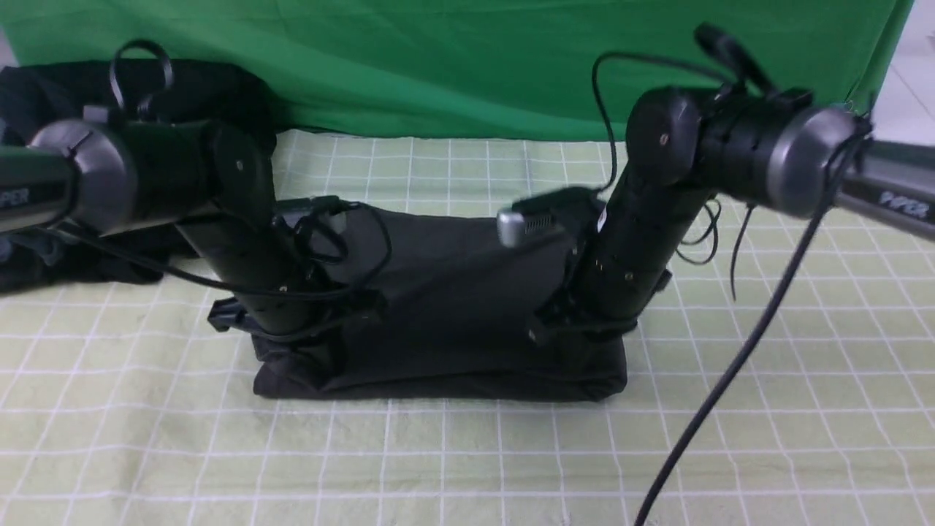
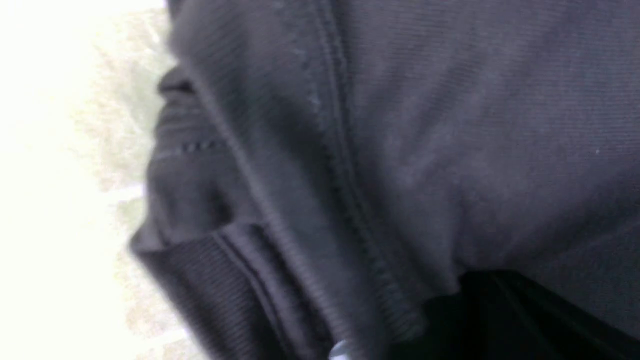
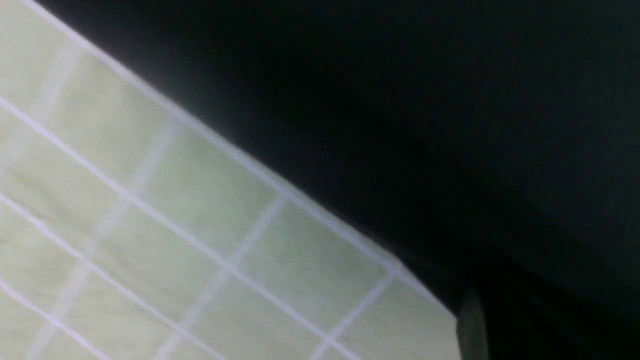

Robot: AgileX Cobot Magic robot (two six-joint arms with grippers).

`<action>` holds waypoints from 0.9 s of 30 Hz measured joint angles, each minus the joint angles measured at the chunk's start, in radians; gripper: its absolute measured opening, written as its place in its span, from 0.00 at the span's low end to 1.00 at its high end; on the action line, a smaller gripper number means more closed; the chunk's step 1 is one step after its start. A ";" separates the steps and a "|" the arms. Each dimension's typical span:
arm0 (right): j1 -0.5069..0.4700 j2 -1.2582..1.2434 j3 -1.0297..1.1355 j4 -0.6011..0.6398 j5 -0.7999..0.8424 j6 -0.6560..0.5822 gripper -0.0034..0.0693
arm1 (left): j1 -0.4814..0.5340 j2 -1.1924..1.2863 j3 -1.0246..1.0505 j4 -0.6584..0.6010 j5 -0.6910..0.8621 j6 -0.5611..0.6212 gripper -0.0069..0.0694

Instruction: Fold a long-sleeved shirt over a green coffee tablecloth.

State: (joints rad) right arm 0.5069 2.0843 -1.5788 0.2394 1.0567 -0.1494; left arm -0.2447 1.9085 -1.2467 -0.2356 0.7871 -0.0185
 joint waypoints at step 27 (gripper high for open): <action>0.001 -0.176 0.049 -0.075 -0.129 0.038 0.05 | 0.076 -0.127 0.034 0.006 -0.191 -0.034 0.09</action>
State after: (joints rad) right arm 0.5076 1.9079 -1.5297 0.1645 0.9277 -0.1117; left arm -0.1691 1.7810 -1.2126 -0.2296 0.5957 -0.0526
